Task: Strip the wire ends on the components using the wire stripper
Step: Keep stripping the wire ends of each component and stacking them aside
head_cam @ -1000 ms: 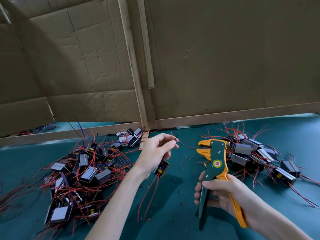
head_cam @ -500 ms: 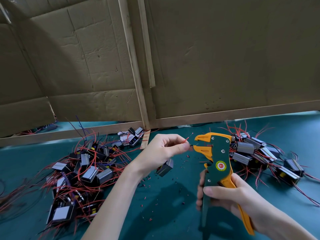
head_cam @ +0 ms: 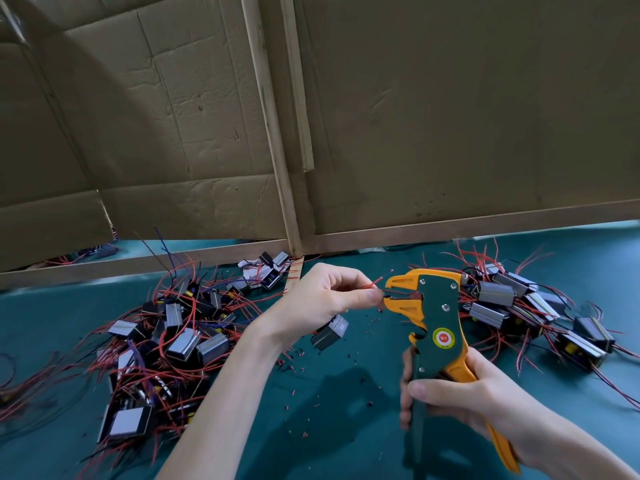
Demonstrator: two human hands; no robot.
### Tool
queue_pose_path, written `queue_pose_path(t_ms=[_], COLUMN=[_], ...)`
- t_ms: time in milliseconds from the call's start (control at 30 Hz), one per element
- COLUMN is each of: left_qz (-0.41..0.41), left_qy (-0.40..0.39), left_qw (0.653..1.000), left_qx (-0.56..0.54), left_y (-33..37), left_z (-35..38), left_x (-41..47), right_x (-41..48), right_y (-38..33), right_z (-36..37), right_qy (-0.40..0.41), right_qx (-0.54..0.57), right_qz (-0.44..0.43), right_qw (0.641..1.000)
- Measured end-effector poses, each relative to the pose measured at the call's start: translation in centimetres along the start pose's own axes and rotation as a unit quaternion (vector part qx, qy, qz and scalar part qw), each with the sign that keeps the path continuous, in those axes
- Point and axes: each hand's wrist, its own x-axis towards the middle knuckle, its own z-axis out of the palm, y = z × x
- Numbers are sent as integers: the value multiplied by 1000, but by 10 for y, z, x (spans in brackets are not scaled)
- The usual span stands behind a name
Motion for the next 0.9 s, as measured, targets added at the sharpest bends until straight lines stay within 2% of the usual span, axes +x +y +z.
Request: queue_pose_path(t_ms=[333, 467, 533, 667, 900], left_qz=[-7, -34, -36, -17, 11], left_qy=[-35, -12, 1, 34, 69], left_qw=[999, 998, 997, 994, 989], left_qx=[13, -45, -69, -100, -130], left_y=[-1, -7, -9, -11, -11], left_z=[-7, 0, 5, 3, -2], left_x=[-3, 0, 3, 3, 4], right_x=[1, 5, 6, 8, 11], right_y=[5, 13, 13, 12, 14], right_z=[6, 5, 3, 0, -9], right_qy=[50, 154, 130, 37, 50], right_qx=[-75, -59, -35, 87, 89], right_qz=[16, -16, -18, -18, -44], right_qw=[996, 986, 991, 995, 994])
